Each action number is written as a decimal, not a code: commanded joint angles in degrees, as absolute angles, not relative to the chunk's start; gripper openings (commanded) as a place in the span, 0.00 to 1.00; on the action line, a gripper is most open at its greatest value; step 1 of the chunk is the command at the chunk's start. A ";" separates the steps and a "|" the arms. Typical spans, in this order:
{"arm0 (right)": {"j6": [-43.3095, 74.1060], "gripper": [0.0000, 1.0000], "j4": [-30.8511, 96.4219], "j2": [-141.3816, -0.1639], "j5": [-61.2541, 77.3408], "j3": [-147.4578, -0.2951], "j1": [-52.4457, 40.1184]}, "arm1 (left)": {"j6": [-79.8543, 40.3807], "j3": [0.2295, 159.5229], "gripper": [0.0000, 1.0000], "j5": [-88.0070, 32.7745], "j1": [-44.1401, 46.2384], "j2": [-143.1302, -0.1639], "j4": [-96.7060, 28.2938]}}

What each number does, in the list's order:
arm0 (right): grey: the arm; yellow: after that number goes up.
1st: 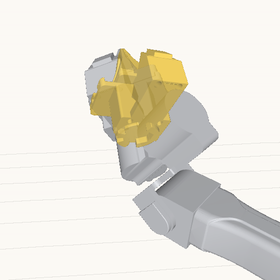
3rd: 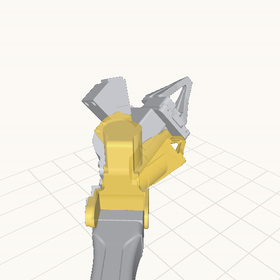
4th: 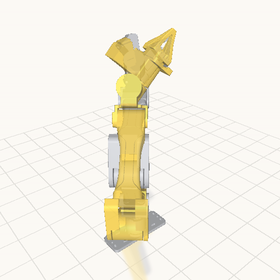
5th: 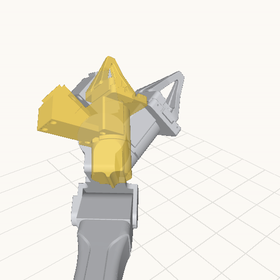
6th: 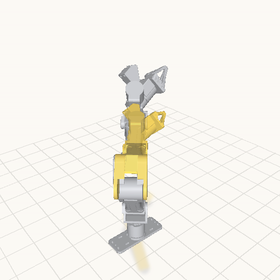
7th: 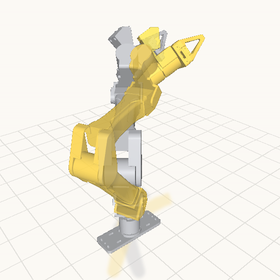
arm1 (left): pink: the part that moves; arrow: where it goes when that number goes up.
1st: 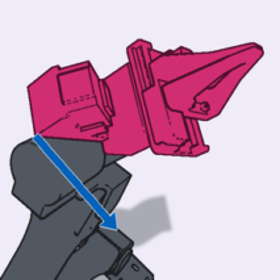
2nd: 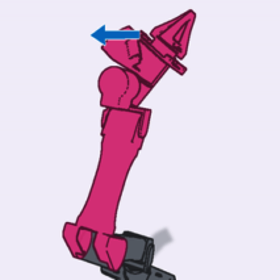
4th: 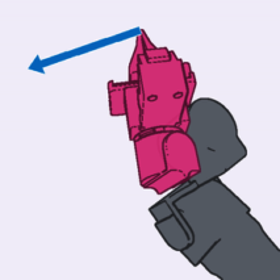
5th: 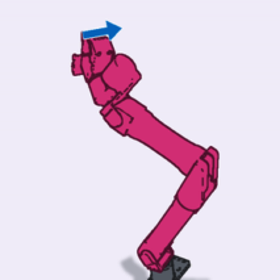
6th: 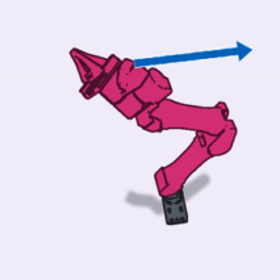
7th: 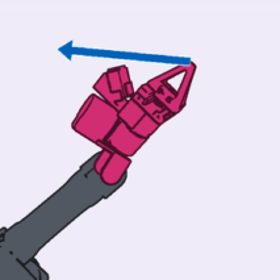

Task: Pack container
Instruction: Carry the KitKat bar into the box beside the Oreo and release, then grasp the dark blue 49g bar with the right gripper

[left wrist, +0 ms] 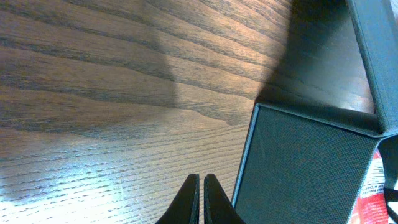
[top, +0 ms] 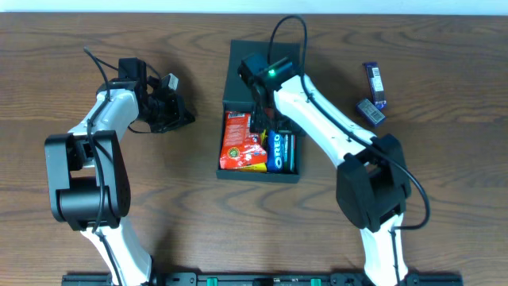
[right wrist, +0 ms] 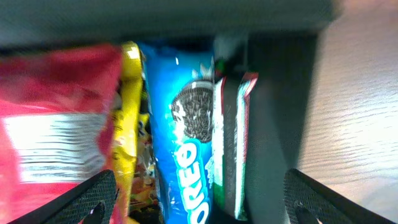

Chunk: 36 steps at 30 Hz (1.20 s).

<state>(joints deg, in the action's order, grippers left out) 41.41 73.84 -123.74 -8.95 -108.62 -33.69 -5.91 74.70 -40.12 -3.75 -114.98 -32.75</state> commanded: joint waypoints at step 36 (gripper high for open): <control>-7.90 0.75 52.88 -138.58 1.93 -118.37 6.52 | -7.99 74.78 0.06 -40.51 -0.23 -113.82 -34.00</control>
